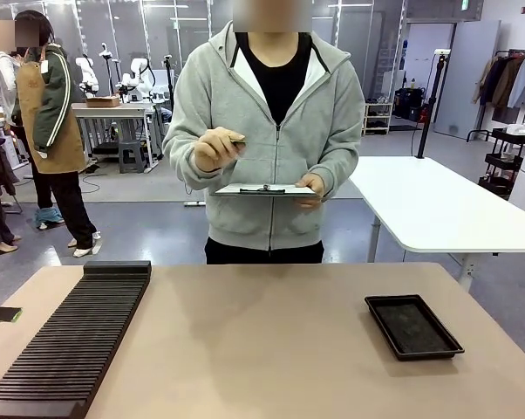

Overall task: Inspect the PCB.
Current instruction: Pick up the Blank PCB that the human is holding.

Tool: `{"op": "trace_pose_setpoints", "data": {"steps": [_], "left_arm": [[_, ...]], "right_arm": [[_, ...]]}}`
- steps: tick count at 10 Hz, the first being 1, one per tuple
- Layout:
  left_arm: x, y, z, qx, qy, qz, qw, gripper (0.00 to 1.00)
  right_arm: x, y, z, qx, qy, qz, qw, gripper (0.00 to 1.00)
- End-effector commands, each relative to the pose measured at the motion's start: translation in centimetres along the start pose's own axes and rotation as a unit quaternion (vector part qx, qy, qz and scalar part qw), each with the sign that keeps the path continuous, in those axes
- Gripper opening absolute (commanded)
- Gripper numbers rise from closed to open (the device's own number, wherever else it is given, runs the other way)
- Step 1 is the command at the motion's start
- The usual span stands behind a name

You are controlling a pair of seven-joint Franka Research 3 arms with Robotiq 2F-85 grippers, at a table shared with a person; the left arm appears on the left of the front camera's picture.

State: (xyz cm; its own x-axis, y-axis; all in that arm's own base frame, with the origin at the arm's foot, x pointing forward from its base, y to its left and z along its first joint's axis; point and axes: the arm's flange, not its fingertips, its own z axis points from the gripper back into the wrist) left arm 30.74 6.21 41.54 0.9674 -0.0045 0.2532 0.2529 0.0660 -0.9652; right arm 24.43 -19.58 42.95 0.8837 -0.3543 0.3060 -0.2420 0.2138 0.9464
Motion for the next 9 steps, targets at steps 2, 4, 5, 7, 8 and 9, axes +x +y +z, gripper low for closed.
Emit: {"op": "trace_pose_setpoints", "data": {"steps": [2, 4, 5, 7, 8, 9], "left_arm": [[0.37, -0.23, -0.07, 0.000, 0.001, -0.005, 1.000, 1.00], [0.37, -0.23, -0.07, 0.000, 0.001, -0.005, 1.000, 1.00], [0.37, -0.23, -0.07, 0.000, 0.001, -0.005, 1.000, 1.00], [0.37, -0.23, -0.07, 0.000, 0.001, -0.005, 1.000, 1.00], [0.37, -0.23, -0.07, 0.000, 0.001, -0.005, 1.000, 1.00], [0.37, -0.23, -0.07, 0.000, 0.001, -0.005, 1.000, 1.00]], "right_arm": [[0.08, 0.20, 0.14, 0.004, -0.002, 0.005, 1.000, 1.00], [0.08, 0.20, 0.14, 0.004, -0.002, 0.005, 1.000, 1.00], [0.08, 0.20, 0.14, 0.004, -0.002, 0.005, 1.000, 1.00], [0.08, 0.20, 0.14, 0.004, -0.002, 0.005, 1.000, 1.00], [0.08, 0.20, 0.14, 0.004, -0.002, 0.005, 1.000, 1.00], [0.08, 0.20, 0.14, 0.004, -0.002, 0.005, 1.000, 1.00]]}}
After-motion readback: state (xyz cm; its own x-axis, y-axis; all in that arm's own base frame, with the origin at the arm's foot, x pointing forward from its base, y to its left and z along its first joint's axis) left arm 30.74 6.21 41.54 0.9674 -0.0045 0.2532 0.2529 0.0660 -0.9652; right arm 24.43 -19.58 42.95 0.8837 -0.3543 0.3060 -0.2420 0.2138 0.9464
